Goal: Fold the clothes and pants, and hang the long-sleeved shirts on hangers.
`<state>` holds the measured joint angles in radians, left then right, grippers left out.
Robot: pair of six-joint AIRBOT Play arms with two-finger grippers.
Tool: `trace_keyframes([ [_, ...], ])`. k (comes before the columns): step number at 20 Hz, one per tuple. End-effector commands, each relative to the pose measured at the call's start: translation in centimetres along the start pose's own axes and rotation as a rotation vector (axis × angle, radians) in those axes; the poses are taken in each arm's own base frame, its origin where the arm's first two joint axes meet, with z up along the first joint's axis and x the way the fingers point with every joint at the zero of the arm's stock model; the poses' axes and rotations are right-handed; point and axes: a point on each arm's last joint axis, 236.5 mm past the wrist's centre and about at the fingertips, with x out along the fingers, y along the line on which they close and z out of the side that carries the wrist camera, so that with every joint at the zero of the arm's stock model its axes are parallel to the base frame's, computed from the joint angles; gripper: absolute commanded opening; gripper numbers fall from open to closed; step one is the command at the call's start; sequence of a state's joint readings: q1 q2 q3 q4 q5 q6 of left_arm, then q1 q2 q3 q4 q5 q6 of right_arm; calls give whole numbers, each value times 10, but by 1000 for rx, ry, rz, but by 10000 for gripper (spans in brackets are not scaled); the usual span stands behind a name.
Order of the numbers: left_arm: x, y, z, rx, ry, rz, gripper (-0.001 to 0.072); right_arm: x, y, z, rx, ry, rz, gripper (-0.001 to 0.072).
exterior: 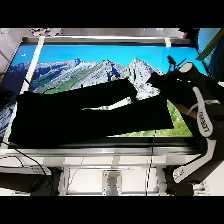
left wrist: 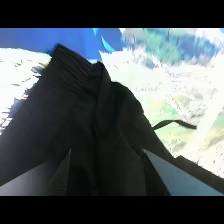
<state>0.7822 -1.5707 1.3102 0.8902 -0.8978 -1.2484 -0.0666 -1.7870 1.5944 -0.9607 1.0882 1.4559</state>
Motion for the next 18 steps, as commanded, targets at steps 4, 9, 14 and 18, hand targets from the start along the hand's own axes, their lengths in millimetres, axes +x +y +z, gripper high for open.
trace_keyframes([
  [4, 25, 9, -9, 72, 49, 4, 510, 78, 24, -31, -53, 136, 32, 452],
  [9, 17, 22, -11, 44, 68, 5, 508, 91, 40, -42, -279, 167, -64, 451],
  [14, 16, 23, -14, 39, 80, 2, 502, 91, 48, -34, -490, 145, -187, 450],
  [18, 16, 22, -17, 48, 92, -3, 502, 91, 37, -29, -626, 143, -323, 449],
])
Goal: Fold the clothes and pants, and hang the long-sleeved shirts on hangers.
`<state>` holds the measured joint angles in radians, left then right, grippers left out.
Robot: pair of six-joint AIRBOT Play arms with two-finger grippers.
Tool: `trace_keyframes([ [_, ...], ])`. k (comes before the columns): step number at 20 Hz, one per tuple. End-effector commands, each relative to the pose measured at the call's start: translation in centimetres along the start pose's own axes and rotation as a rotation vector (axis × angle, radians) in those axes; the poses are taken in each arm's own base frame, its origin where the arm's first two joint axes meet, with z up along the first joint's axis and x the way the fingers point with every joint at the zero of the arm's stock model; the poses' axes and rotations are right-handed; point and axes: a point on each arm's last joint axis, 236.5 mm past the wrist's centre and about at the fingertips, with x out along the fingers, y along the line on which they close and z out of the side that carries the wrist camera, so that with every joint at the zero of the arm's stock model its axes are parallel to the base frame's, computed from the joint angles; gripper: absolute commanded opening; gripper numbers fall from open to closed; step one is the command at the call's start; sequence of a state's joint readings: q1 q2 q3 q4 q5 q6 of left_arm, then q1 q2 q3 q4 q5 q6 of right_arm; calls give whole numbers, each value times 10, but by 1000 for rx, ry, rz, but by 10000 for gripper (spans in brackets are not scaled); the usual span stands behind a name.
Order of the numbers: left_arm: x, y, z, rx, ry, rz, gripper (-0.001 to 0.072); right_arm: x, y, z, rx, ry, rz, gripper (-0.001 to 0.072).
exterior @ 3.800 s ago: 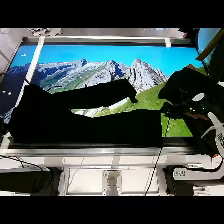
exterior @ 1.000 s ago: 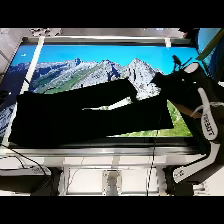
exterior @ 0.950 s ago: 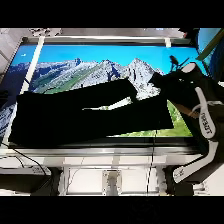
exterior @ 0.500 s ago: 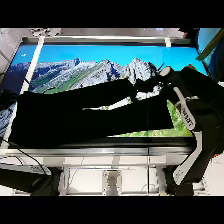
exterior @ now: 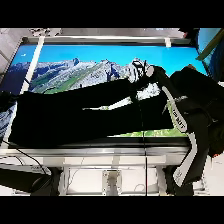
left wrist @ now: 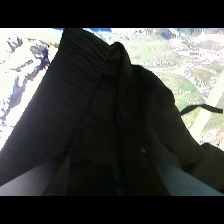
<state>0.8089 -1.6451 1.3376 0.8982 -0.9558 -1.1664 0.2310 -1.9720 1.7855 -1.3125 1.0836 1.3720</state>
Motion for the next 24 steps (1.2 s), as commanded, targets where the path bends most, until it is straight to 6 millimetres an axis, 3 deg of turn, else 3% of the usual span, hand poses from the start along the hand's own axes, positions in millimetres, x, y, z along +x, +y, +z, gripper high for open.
trace_keyframes([
  [1, 0, 0, -2, 6, 8, -4, 502, 1, -10, 1, -126, 16, -131, 449],
  [6, 0, 0, -2, 6, 9, -4, 502, 6, -3, -13, -151, 75, -134, 449],
  [10, 0, 0, -2, 6, 9, -4, 502, 8, 1, -11, -183, 68, -130, 405],
  [17, 0, -1, -3, 6, 15, -7, 503, 10, 14, -15, -176, 84, -93, 415],
  [19, 0, -1, -4, 6, 18, -7, 502, 9, 15, -27, -186, 134, -83, 480],
  [21, 0, -1, -5, 6, 22, -9, 502, 7, 16, -38, -196, 181, -76, 488],
  [24, 0, -2, -6, 6, 25, -11, 502, 7, 12, -37, -203, 180, -92, 485],
])
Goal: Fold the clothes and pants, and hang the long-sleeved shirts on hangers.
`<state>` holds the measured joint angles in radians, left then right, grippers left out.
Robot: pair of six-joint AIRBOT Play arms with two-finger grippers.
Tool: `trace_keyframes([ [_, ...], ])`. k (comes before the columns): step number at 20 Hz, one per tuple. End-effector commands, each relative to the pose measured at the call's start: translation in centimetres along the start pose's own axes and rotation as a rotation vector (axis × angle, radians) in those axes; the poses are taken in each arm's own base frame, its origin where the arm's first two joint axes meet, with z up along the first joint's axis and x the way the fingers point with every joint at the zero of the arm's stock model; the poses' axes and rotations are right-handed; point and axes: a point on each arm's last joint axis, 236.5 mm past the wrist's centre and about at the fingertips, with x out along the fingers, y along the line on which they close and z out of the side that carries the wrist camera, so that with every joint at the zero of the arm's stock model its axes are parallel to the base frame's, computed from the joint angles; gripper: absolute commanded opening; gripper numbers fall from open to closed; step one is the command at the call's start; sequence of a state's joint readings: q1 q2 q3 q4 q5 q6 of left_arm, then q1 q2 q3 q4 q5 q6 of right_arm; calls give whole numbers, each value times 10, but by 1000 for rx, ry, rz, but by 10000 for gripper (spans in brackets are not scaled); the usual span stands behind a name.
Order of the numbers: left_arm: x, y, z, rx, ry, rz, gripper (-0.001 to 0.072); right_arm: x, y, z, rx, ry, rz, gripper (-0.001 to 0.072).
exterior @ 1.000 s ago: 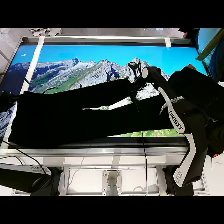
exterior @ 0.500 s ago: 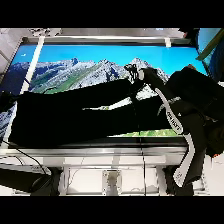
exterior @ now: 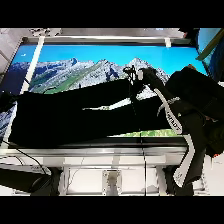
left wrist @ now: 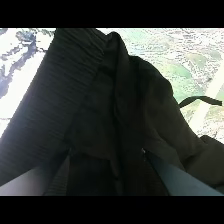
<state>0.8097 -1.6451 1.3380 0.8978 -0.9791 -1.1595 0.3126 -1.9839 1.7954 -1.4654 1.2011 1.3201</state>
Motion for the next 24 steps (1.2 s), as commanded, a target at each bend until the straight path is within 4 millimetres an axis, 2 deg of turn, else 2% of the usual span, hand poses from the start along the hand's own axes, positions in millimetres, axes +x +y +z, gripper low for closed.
trace_keyframes([
  [1, 0, 0, -1, -1, 5, -2, 502, 1, -2, 1, -10, -4, -10, 482],
  [2, 0, 0, -1, -1, 5, -2, 502, 1, -5, 10, -10, -43, -20, 461],
  [4, 0, 0, -1, -1, 4, -1, 502, 0, -11, 30, -6, -125, -45, 361],
  [5, 0, 0, -1, -1, 4, -1, 502, -1, -15, 36, -2, -153, -64, 273],
  [7, 0, 0, -1, 0, 5, -2, 502, -3, -28, 40, 12, -173, -100, 12],
  [10, 0, 0, -1, -1, 5, -2, 502, -12, -59, 37, 123, -184, -141, 5],
  [12, 0, 0, -1, -1, 6, -2, 502, -39, -86, 49, 214, -251, -162, 4],
  [14, 0, -1, -3, -1, 15, -7, 502, -77, -120, 62, 285, -330, -194, 4],
  [16, -1, -3, -7, 0, 30, -14, 502, -104, -155, 59, 402, -370, -213, 5],
  [17, -1, -4, -8, 0, 34, -16, 502, -109, -173, 50, 465, -370, -216, 4],
  [21, -1, -7, -15, -1, 65, -30, 502, -97, -218, 7, 690, -318, -214, 4],
  [22, -2, -8, -16, 0, 70, -32, 502, -93, -224, 1, 728, -312, -210, 5],
  [24, -2, -10, -16, -4, 68, -39, 503, -81, -225, -1, 780, -304, -175, 8],
])
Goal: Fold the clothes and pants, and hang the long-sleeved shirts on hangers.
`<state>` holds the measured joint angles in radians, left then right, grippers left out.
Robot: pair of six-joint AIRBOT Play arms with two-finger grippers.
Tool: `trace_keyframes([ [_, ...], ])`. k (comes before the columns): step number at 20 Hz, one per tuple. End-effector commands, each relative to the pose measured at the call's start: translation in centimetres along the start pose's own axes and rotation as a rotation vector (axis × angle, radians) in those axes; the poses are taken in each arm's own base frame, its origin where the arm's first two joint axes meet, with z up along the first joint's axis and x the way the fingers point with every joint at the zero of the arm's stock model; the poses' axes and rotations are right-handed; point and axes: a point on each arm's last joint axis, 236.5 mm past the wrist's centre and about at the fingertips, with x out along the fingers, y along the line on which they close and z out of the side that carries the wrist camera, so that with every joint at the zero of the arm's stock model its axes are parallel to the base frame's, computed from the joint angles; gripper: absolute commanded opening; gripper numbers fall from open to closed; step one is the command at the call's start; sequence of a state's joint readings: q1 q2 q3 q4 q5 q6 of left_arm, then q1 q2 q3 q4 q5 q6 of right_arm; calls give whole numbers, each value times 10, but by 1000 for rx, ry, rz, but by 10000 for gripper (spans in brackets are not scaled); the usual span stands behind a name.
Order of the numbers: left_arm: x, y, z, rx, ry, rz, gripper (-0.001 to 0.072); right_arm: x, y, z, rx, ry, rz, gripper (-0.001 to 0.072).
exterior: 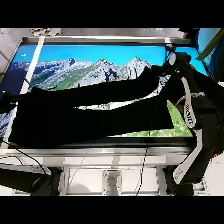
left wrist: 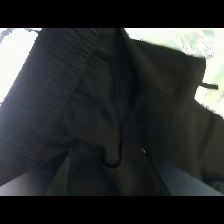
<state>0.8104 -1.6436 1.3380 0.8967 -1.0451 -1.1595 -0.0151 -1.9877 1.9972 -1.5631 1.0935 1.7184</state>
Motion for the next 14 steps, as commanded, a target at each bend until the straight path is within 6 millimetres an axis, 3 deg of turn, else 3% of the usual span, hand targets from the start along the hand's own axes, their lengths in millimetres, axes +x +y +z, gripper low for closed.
trace_keyframes([
  [1, -1, -5, -1, -8, 6, -19, 505, 14, -14, -9, 141, 43, 24, 114],
  [2, -2, -6, -1, -8, 4, -20, 525, 16, -11, -11, 147, 51, 35, 415],
  [3, -3, -7, 0, -5, 1, -20, 581, 17, -12, -13, 145, 59, 31, 620],
  [6, -23, -7, 1, 6, -11, -12, 586, 3, -31, -19, 113, 101, -41, 617],
  [7, -38, -4, 1, -2, -16, -7, 580, -8, -39, -19, 88, 107, -66, 611],
  [8, -56, 4, -1, -15, -20, 10, 578, -25, -46, -16, 37, 101, -85, 543],
  [9, -77, 17, -4, -52, -25, 44, 578, -44, -53, -12, -18, 93, -102, 522],
  [11, -125, 57, -29, -109, 12, 162, 579, -94, -69, -17, -114, 121, -135, 522],
  [14, -179, 111, -88, -317, 5, 265, 579, -159, -96, -66, -136, 288, -135, 522],
])
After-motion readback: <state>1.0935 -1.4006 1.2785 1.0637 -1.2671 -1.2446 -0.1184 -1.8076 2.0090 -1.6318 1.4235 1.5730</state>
